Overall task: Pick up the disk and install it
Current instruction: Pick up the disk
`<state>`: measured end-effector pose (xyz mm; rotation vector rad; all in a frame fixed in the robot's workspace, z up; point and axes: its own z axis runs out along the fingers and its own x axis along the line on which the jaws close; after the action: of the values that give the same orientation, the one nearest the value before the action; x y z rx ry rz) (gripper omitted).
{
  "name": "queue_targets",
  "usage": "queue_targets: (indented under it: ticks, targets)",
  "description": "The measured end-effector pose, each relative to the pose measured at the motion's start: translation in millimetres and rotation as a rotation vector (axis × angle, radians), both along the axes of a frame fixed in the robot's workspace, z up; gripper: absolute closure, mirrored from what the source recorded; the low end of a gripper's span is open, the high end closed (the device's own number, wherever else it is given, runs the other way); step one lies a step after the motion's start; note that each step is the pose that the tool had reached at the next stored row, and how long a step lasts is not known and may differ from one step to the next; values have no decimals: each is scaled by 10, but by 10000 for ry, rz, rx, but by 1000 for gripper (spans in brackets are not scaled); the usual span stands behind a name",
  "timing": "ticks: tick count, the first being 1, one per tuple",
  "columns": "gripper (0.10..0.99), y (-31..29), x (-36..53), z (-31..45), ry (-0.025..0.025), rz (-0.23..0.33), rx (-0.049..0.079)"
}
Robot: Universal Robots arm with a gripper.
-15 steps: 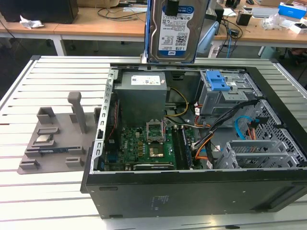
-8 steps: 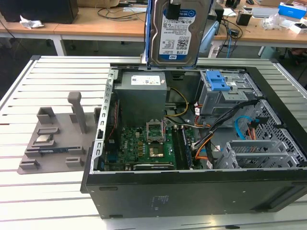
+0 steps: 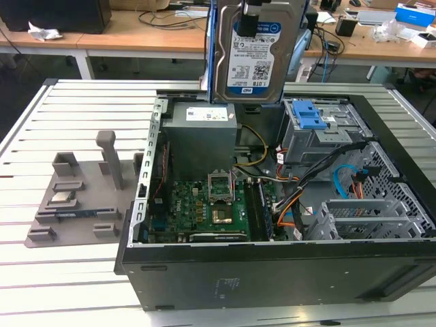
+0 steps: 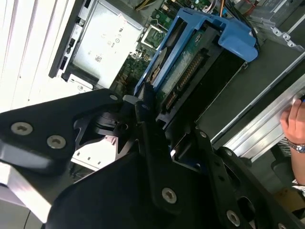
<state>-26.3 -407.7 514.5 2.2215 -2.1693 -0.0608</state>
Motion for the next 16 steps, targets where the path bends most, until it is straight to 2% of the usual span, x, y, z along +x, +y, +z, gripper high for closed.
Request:
queue_targets:
  ticks: [7,11,14,16]
  targets:
    - [718,-56,3,-199,0,1,-1]
    - [718,-83,4,-274,1,1,0]
    - [718,-145,4,-342,1,1,-4]
    - [718,-244,5,-367,1,2,-1]
